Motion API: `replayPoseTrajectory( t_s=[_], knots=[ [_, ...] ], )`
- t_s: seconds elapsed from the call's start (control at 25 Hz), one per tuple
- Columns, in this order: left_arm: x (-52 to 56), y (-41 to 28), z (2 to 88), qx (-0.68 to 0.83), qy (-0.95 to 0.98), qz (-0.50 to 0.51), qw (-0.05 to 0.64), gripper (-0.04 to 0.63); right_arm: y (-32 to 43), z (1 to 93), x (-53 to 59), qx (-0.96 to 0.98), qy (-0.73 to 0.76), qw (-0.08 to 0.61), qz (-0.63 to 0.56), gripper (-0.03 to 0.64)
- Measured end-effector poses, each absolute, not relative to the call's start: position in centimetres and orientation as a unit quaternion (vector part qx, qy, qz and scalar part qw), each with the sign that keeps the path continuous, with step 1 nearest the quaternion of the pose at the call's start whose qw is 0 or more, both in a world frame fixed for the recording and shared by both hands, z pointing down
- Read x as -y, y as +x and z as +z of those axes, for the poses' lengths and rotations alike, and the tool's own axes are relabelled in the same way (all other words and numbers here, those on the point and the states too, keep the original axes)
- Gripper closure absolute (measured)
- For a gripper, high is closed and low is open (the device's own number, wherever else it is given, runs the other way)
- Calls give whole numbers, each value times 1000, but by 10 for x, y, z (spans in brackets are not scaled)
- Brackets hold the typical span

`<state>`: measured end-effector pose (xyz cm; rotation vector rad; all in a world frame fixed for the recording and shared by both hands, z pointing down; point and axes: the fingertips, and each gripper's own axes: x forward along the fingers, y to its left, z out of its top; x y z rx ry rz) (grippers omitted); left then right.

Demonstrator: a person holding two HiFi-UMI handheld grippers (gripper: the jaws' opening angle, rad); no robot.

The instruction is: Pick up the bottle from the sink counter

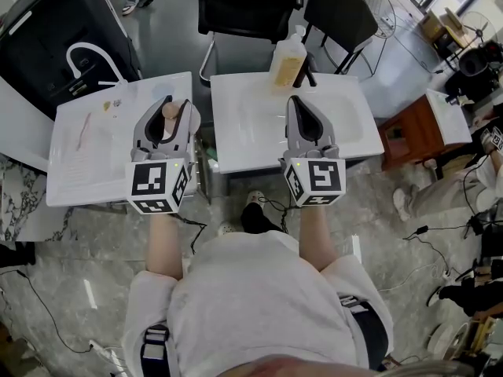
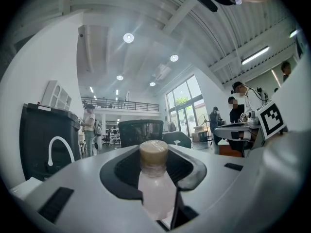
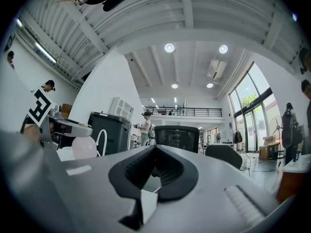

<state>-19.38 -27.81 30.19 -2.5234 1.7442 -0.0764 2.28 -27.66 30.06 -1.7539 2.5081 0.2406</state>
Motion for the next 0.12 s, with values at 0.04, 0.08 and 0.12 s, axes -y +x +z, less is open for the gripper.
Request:
replayPoseTrajectory(
  t_s=[0.04,0.08,0.12],
  knots=[
    [278,-193,302,-568,-822,-25,37,460,23,300,277,-817,-571,36,79,606],
    [278,-193,301,-567,-822,-25,37,459,23,300,277,-817,-571,35,79,606],
    [279,-193,301,-567,-822,-25,38,460,23,300,277,-817,-570,35,79,606]
  ],
)
